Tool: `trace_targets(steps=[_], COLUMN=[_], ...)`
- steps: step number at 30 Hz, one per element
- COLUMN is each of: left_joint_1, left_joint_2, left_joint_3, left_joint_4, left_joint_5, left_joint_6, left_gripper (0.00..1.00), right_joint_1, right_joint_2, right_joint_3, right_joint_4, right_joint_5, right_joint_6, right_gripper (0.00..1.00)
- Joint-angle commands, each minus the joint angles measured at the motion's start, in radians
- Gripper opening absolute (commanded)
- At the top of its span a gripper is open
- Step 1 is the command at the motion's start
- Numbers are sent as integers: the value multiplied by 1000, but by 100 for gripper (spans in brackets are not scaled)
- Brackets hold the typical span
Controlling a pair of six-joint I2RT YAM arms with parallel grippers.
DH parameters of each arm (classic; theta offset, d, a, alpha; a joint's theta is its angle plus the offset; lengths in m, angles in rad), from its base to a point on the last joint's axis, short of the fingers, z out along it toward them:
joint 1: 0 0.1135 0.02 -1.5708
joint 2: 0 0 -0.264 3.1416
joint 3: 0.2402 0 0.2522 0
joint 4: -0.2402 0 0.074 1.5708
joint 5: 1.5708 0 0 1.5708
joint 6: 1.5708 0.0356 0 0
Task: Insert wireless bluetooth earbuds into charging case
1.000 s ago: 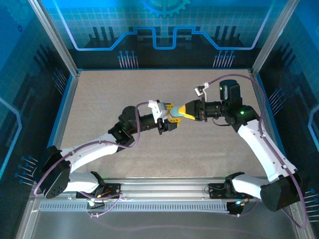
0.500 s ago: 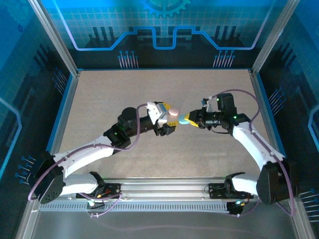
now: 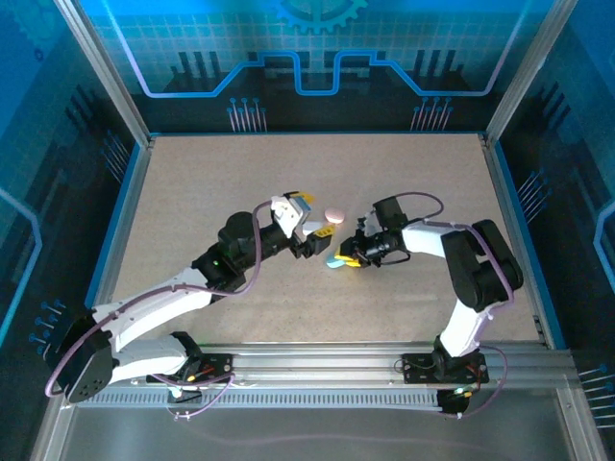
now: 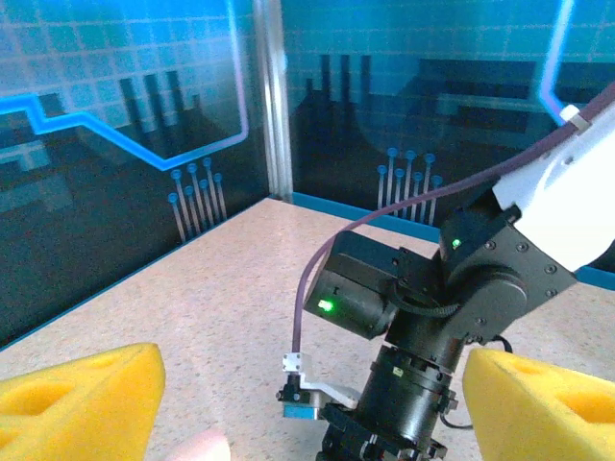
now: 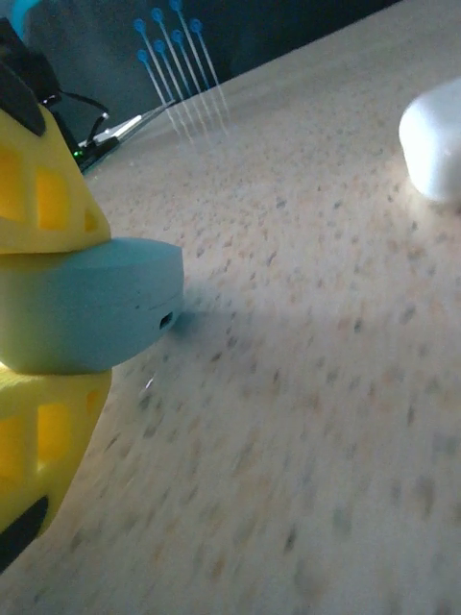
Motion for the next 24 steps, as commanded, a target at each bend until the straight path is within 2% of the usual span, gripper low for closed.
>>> trace_targets(steps=[1, 4, 7, 10, 13, 15, 18, 20, 22, 24], left_joint_1=[26, 67, 143, 260, 377, 449, 549, 590, 623, 629], left_joint_2=[-46, -69, -101, -146, -178, -178, -151, -102, 0, 89], left_joint_3=[-21, -53, -90, -140, -188, -226, -298, -337, -360, -369], left_joint_4=[-19, -32, -78, -142, -229, -258, -189, -96, 18, 123], left_joint_5=[-97, -173, -247, -316, -410, -464, -434, -392, -359, -344], left_joint_6=[-29, -70, -121, -162, -168, -159, -155, -150, -141, -125], left_gripper=[83, 86, 88, 92, 99, 99, 99, 99, 99, 99], right_joint_1=[18, 13, -8, -53, -112, -141, -140, -148, -174, -186], right_joint_2=[37, 11, -59, -162, -305, -403, -507, -522, -475, -407], right_joint_3=[32, 32, 40, 53, 55, 35, -58, -166, -264, -295], right_joint_4=[27, -45, -147, -258, -339, -341, -187, 11, 239, 373], right_joint_5=[52, 122, 225, 339, 515, 709, 961, 1042, 1014, 970], right_joint_6=[-34, -74, -123, -171, -210, -268, -464, -603, -724, -795], right_gripper=[32, 48, 56, 61, 64, 66, 69, 74, 77, 76])
